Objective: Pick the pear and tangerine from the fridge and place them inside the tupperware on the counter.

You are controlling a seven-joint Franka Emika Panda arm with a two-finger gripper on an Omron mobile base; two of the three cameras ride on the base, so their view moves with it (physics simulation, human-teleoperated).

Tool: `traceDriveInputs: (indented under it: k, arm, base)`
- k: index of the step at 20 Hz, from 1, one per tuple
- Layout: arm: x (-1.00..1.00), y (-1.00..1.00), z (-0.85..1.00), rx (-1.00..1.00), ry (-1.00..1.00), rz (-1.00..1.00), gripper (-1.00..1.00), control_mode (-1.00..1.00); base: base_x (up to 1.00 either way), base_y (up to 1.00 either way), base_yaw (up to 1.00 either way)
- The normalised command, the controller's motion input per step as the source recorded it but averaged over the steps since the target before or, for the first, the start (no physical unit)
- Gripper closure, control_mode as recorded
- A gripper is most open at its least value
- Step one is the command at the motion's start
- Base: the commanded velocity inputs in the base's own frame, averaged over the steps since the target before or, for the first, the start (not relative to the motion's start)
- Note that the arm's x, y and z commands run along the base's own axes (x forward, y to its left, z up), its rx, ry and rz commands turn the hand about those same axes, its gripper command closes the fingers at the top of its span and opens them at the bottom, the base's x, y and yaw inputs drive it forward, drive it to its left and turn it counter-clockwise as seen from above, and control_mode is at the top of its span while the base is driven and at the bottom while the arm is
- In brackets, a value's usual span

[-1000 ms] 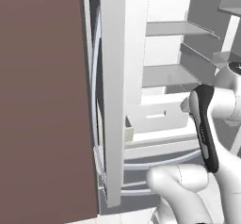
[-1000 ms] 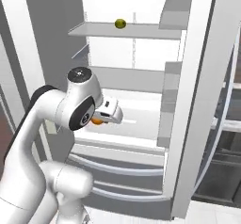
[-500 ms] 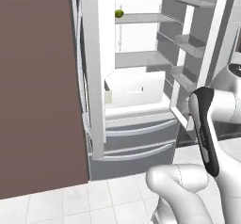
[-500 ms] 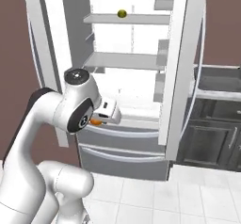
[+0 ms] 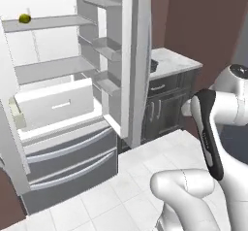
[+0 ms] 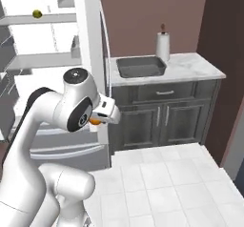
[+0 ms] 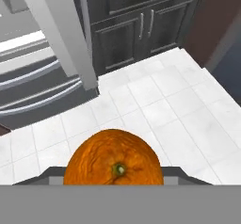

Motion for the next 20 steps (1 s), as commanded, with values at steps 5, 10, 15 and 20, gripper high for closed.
traceDriveInputs:
  k: [5,10,15,20]
  arm:
    - [0.0,0.0,0.0,0.0,0.0,0.0,1.0,1.0]
    - [0.0,0.0,0.0,0.0,0.0,0.0,1.0,1.0]
    - [0.0,0.0,0.0,0.0,0.0,0.0,1.0,1.0]
    - [0.0,0.0,0.0,0.0,0.0,0.0,1.0,1.0]
  base:
    - [0.32,-0.71,-0.21]
    - [0.71,-0.58,0.05]
    - [0.84,-0.52,0.32]
    - [0.89,-0.48,0.37]
